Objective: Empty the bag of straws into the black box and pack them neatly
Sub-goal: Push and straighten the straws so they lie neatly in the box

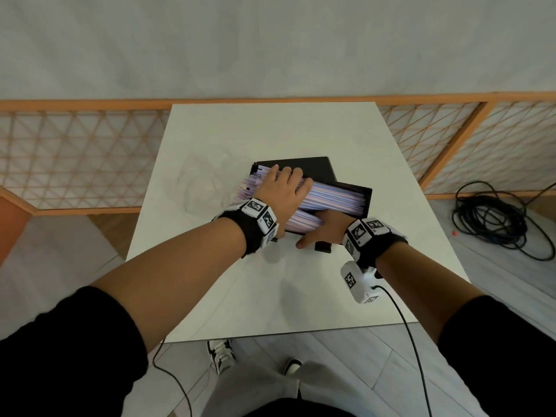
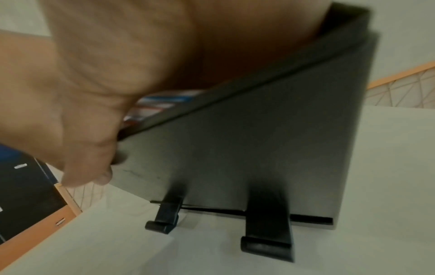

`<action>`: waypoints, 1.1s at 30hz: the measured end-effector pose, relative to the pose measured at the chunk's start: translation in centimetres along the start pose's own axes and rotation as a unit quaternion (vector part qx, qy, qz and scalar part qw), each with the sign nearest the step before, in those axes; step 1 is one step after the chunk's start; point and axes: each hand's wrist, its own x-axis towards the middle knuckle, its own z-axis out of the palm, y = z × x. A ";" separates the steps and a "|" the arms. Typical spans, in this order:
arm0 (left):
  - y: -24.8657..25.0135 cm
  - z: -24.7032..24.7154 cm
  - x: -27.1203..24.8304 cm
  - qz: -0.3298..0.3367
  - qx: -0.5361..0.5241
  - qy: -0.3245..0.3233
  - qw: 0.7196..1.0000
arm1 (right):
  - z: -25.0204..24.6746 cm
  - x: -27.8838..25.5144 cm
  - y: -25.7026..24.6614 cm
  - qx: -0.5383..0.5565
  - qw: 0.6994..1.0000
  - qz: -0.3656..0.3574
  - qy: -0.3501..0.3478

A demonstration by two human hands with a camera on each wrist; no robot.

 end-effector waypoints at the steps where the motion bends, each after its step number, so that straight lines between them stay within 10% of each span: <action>1: -0.1 0.0 0.1 0.003 0.003 0.001 1.000 | 0.0 -0.1 0.0 -0.001 1.000 -0.001 -0.001; 33: -3.1 -0.3 4.6 0.068 -0.117 -0.049 0.990 | -6.1 0.1 0.1 -0.193 0.979 -0.036 -0.056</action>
